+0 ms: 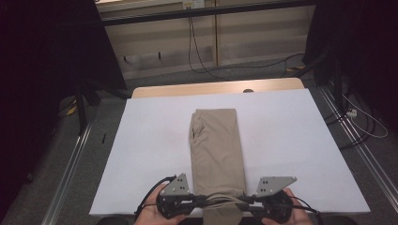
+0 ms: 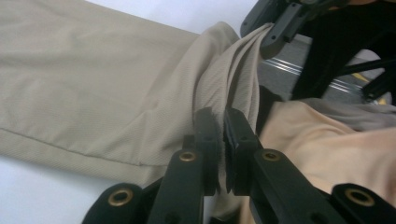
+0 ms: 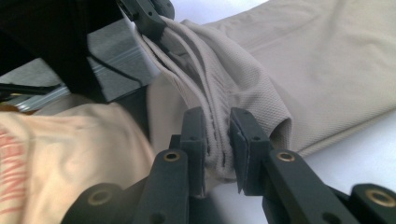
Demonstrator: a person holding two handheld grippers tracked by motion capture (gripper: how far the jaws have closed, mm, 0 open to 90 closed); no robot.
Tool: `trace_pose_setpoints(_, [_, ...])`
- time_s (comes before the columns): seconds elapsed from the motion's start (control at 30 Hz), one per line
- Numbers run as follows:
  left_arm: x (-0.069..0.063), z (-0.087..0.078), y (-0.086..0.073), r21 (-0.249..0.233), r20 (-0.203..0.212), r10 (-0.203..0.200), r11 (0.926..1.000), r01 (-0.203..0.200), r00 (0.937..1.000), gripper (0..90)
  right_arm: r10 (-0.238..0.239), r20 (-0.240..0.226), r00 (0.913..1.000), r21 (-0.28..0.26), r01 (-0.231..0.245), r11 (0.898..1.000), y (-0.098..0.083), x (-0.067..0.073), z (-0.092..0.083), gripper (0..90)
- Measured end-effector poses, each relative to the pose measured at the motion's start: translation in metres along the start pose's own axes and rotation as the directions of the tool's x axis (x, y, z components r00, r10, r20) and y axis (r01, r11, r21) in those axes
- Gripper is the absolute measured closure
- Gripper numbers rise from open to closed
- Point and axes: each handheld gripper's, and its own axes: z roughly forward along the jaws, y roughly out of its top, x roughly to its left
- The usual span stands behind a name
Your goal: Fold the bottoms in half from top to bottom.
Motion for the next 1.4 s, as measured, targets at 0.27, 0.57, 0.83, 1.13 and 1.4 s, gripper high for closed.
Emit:
trace_pose_setpoints(0.27, [-0.024,-0.006,-0.013,0.032,0.069,-0.014,0.9994,0.012,0.9975,83.0,0.001,-0.069,0.9976,0.027,0.001,1.0,-0.011,0.029,-0.006,70.2])
trace_pose_setpoints(0.57, [0.026,0.0,-0.007,-0.008,-0.161,-0.059,0.9983,0.058,0.9852,36.9,0.021,0.031,0.9993,0.003,-0.021,1.0,0.0,-0.005,0.006,35.6])
trace_pose_setpoints(0.83, [0.092,0.01,0.011,-0.079,-0.298,-0.127,0.991,0.108,0.9461,20.2,0.058,0.158,0.9858,-0.002,-0.058,0.998,0.023,-0.071,0.02,29.8])
trace_pose_setpoints(1.13, [0.164,0.024,0.037,-0.124,-0.41,-0.201,0.9787,0.164,0.8896,12.8,0.111,0.239,0.9647,-0.051,-0.102,0.993,0.063,-0.148,0.04,30.7])
trace_pose_setpoints(1.4, [0.225,0.035,0.056,-0.154,-0.432,-0.265,0.9635,0.219,0.8619,16.9,0.158,0.311,0.9372,-0.081,-0.14,0.987,0.099,-0.207,0.06,33.2])
